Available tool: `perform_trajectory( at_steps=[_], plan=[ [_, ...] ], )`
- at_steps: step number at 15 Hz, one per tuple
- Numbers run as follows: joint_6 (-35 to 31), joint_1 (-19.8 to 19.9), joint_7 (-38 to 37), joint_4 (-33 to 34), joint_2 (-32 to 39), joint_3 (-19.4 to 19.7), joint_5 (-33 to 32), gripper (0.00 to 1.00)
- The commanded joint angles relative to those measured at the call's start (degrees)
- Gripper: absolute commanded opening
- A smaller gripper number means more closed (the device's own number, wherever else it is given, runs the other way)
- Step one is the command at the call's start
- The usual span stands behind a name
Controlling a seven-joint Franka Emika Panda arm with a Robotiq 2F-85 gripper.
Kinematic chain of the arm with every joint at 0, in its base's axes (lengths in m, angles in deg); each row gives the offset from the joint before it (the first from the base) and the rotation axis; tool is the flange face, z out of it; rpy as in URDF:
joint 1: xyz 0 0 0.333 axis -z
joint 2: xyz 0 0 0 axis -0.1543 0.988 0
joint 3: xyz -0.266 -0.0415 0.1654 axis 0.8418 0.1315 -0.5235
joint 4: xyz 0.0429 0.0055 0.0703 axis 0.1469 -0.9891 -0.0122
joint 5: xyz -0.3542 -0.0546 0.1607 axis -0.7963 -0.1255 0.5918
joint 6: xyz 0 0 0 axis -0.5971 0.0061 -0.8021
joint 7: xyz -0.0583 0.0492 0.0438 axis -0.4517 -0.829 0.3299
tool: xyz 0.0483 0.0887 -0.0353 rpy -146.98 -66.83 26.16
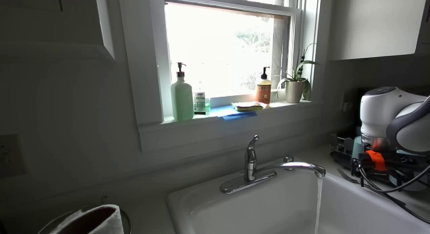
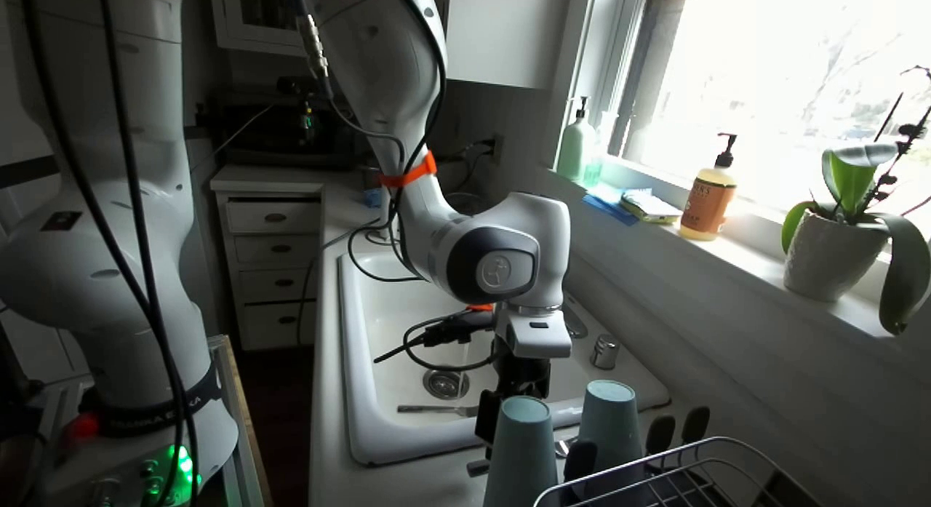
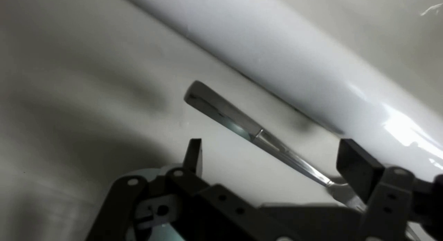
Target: Turn the faucet on then rinse the fork under it
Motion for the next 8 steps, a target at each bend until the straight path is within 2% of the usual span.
perform_trajectory(
  at_steps=[1, 6, 7, 8],
  plan=[
    [1.0, -1.8, -3.2, 1.8, 2.2, 1.4, -2.3, 0.99],
    [2.3, -3.1, -7.7, 2.8, 3.1, 3.3, -5.7, 1.00],
    [2.2, -3.1, -8.0, 2.9, 3.7, 3.3, -5.5, 0.97],
    [2.2, -3.1, -7.9, 3.0, 4.2, 3.1, -4.9, 0.90]
  ],
)
